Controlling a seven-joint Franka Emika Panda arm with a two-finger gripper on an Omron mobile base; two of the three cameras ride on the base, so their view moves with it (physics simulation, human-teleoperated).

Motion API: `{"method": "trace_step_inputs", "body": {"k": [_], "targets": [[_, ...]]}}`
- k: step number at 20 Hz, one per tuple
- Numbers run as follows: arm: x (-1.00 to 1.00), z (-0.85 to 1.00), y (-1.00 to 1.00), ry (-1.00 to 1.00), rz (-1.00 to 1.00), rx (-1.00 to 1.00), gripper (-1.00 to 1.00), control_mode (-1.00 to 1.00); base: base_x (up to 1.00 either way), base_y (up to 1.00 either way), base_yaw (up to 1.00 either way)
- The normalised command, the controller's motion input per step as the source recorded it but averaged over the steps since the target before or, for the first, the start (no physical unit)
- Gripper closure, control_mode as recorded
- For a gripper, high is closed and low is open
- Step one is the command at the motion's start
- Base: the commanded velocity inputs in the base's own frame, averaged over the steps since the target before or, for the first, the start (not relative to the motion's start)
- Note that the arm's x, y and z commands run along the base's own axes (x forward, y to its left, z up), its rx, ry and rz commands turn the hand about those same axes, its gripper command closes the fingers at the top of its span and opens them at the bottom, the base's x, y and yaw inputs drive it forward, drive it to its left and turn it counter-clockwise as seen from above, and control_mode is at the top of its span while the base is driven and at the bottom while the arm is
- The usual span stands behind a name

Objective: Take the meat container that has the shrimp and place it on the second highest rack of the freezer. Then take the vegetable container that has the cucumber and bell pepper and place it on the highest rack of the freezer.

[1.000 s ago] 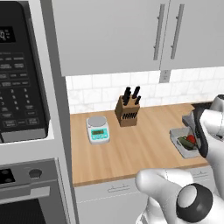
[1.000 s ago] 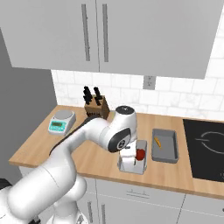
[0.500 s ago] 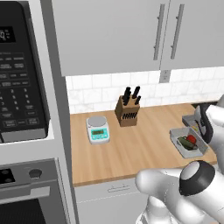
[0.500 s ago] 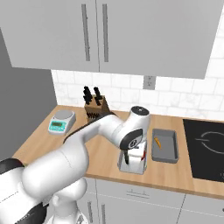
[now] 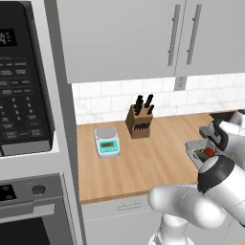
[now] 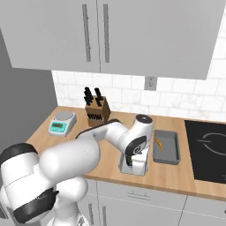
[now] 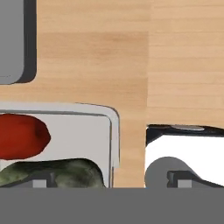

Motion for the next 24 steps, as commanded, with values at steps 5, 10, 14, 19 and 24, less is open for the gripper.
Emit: {"method": "trace_step_inputs", "body": {"k": [5,10,14,19,24], "targets": [[0.24,-0.22,0.0,0.0,0.0,0.0,-1.0,-1.0,0.0,0.0,0.0],[0.1,-0.32,0.0,0.0,0.0,0.0,-1.0,-1.0,0.0,0.0,0.0],[0.04,-0.34,0.0,0.0,0.0,0.0,-1.0,-1.0,0.0,0.0,0.0],[0.02,-0.23,0.0,0.0,0.0,0.0,-1.0,-1.0,0.0,0.0,0.0],[0.03,-0.16,0.0,0.0,0.0,0.0,-1.0,-1.0,0.0,0.0,0.0]]}}
